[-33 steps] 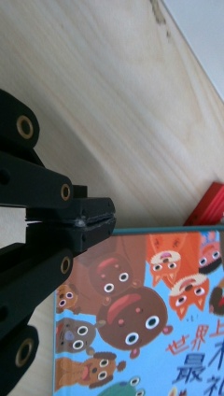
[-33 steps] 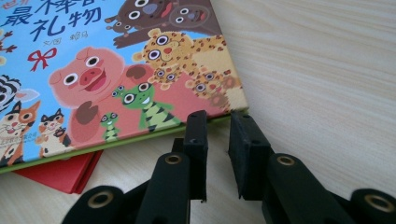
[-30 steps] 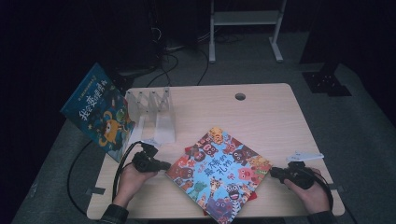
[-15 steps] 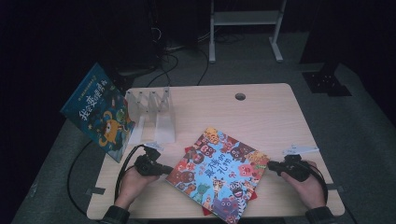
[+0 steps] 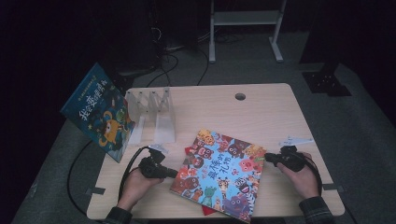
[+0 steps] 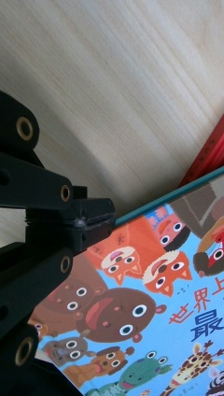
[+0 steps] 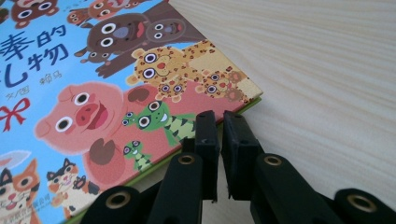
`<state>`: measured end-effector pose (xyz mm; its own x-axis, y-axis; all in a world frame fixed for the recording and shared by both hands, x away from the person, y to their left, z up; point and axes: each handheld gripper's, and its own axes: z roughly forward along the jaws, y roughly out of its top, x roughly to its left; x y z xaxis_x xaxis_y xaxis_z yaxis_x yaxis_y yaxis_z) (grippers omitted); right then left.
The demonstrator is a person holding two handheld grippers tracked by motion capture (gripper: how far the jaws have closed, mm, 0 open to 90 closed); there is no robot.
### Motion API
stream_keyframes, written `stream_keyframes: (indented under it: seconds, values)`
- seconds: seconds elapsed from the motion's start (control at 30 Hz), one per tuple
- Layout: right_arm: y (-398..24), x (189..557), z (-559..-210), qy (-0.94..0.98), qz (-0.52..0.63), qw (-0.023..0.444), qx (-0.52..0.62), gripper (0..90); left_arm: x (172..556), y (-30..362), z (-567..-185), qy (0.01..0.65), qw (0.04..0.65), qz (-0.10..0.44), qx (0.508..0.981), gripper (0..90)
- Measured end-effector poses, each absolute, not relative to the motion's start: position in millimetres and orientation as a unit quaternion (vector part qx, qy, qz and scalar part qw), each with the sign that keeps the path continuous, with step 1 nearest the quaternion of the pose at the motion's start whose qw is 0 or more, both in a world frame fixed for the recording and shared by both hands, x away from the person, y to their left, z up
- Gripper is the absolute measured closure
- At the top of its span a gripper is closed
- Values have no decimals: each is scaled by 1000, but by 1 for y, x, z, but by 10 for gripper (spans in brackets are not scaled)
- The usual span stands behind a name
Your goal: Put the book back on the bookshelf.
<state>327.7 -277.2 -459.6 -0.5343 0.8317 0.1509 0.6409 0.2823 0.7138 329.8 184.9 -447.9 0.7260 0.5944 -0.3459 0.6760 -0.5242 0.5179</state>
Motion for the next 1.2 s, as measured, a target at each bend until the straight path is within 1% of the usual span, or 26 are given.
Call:
stream_keyframes:
  seconds: [0.43,0.53,0.6,0.67,0.73,0.83,0.87,0.93,0.97,1.0,1.07,1.2]
  values:
    - [-271,350,-462,786,380,129,470,848,326,176,-450,349,318,-81,878,872]
    - [-269,355,-462,784,382,131,471,826,326,175,-449,348,316,-80,879,831]
    - [-271,357,-462,779,387,135,475,744,326,177,-449,351,312,-74,880,768]
    - [-273,359,-461,766,400,139,483,643,327,180,-448,353,312,-62,880,650]
    - [-276,359,-460,757,414,145,484,530,328,183,-445,357,317,-56,877,566]
    - [-274,361,-461,753,432,147,474,433,329,187,-443,357,328,-52,873,433]
    - [-272,361,-461,752,436,148,472,410,329,187,-443,357,331,-52,872,381]
    - [-270,363,-461,751,438,152,471,394,329,186,-443,352,334,-44,873,325]
    - [-269,365,-461,748,441,151,472,393,329,186,-443,352,334,-43,873,267]
    - [-269,366,-462,747,441,150,475,392,329,185,-443,353,337,-44,872,247]
    - [-268,369,-464,745,442,149,478,383,330,185,-443,354,344,-43,868,173]
    - [-265,373,-470,749,437,139,478,359,333,183,-443,363,354,-41,861,76]
